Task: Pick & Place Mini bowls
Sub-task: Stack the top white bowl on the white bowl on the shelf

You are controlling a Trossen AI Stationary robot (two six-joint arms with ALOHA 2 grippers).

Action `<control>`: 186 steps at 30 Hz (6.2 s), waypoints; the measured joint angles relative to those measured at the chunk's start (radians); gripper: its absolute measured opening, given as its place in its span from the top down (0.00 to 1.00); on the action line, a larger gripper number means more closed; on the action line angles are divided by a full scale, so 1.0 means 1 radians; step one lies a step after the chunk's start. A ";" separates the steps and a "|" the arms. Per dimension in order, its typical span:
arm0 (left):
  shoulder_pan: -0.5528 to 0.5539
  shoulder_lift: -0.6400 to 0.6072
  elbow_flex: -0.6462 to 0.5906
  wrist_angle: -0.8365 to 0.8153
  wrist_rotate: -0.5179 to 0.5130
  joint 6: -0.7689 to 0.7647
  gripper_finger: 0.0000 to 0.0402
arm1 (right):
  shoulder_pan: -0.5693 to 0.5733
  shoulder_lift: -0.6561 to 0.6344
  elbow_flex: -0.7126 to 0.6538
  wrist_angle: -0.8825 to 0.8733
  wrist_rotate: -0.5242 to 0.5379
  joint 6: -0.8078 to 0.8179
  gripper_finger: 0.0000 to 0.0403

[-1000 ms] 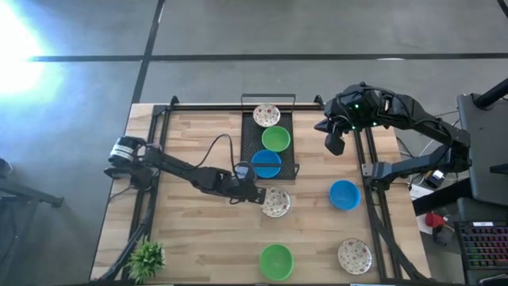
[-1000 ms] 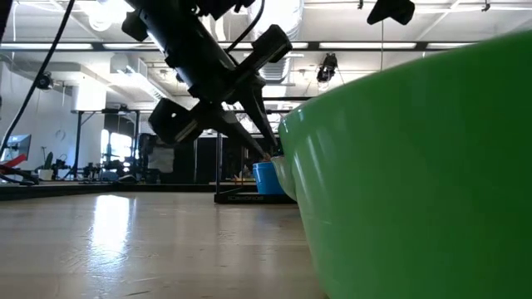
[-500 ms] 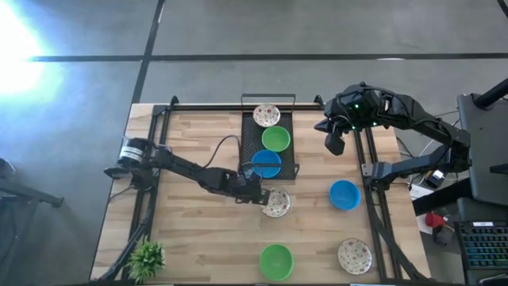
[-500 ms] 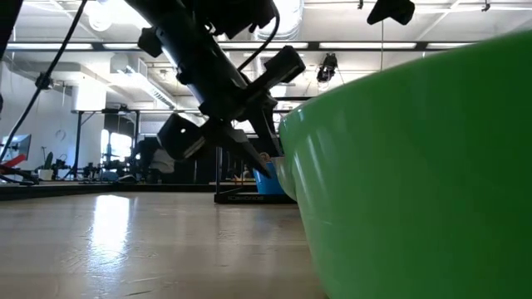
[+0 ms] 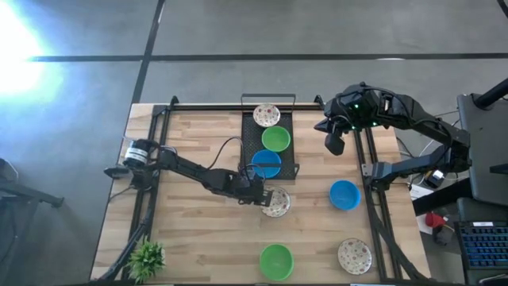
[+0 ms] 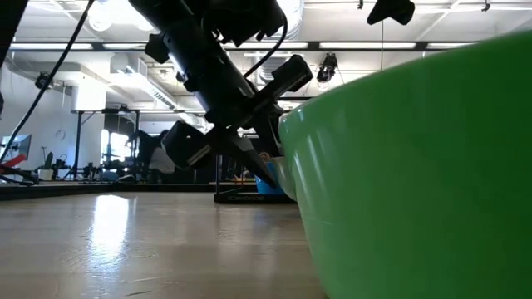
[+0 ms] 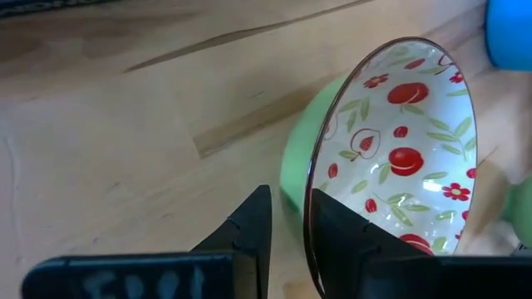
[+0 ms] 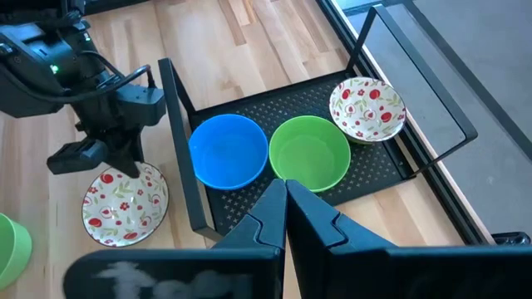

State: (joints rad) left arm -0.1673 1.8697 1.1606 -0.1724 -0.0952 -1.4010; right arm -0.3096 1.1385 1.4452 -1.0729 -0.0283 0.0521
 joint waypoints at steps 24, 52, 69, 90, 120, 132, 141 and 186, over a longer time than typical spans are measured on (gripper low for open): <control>0.002 -0.011 0.006 -0.045 0.037 -0.032 0.99 | 0.000 0.000 0.000 0.000 0.000 -0.004 0.98; 0.117 -0.156 0.529 -0.656 0.130 0.321 1.00 | 0.000 0.000 0.000 0.005 0.000 -0.011 0.98; 0.501 -0.155 0.663 -0.861 0.172 0.652 1.00 | 0.000 0.000 0.000 0.009 0.002 -0.011 0.98; 0.764 -0.013 0.549 -0.594 0.183 0.735 1.00 | -0.001 0.001 0.000 0.035 0.004 -0.001 0.98; 0.845 0.157 0.521 -0.386 0.228 0.666 1.00 | -0.003 0.002 0.000 0.039 0.004 -0.004 0.98; 0.838 0.200 0.521 -0.376 0.225 0.643 1.00 | -0.003 0.001 0.000 0.039 0.004 -0.004 0.98; 0.837 0.200 0.521 -0.366 0.220 0.634 0.95 | -0.003 0.001 0.000 0.039 0.005 -0.011 0.98; 0.818 0.221 0.520 -0.343 0.207 0.610 0.93 | -0.003 0.001 0.000 0.039 0.005 -0.006 0.98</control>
State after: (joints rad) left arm 0.6510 2.0903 1.6806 -0.5152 0.1122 -0.7906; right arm -0.3126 1.1393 1.4448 -1.0344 -0.0231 0.0464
